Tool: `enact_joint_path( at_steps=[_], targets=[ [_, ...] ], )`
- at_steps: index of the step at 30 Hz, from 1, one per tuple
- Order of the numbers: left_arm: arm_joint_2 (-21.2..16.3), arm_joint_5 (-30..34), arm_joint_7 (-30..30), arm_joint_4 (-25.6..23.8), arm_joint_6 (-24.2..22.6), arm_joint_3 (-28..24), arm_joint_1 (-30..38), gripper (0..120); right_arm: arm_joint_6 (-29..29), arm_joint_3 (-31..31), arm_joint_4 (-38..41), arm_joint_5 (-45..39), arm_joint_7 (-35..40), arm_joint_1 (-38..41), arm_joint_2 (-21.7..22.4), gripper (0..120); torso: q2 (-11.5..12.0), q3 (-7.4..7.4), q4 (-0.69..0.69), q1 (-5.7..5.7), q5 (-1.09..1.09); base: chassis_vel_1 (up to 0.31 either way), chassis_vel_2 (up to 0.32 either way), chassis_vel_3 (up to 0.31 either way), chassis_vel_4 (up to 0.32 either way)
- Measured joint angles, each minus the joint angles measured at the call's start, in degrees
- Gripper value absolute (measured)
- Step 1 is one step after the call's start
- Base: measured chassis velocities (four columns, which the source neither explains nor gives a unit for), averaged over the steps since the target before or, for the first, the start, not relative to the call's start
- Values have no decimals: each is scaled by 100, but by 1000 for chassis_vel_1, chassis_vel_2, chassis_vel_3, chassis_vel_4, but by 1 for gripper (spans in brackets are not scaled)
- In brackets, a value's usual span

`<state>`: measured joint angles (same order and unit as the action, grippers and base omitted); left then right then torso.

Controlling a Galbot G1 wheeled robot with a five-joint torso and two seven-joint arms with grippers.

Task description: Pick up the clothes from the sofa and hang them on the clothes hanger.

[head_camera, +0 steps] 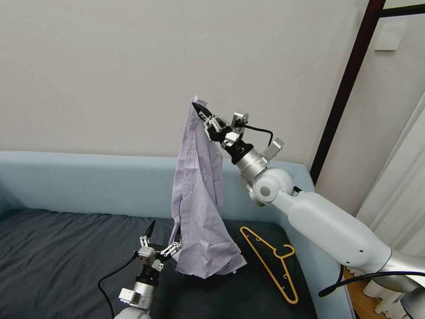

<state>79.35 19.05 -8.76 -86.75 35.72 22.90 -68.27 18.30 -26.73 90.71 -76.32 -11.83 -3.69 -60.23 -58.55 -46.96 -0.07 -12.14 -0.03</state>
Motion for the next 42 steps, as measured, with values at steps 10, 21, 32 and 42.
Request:
enact_joint_path(
  at_steps=[10,21,32,42],
  targets=[
    [155,1,45,169,81,37,138,56,8,-55,-38,8,-1,-7,-151,0,0,0,1,0,0,0,0,0,0],
    [286,90,59,276,80,44,155,14,16,-80,-20,9,-5,-7,-160,0,0,0,0,0,0,0,0,0,0],
    [232,262,49,-31,107,141,-12,0,27,-37,22,51,4,-93,-89,0,0,0,0,0,-1,0,0,0,0],
    [-621,1170,-50,-1265,-248,380,-252,0,33,186,-146,291,135,-314,137,0,0,0,1,0,-2,0,0,0,0]
  ],
)
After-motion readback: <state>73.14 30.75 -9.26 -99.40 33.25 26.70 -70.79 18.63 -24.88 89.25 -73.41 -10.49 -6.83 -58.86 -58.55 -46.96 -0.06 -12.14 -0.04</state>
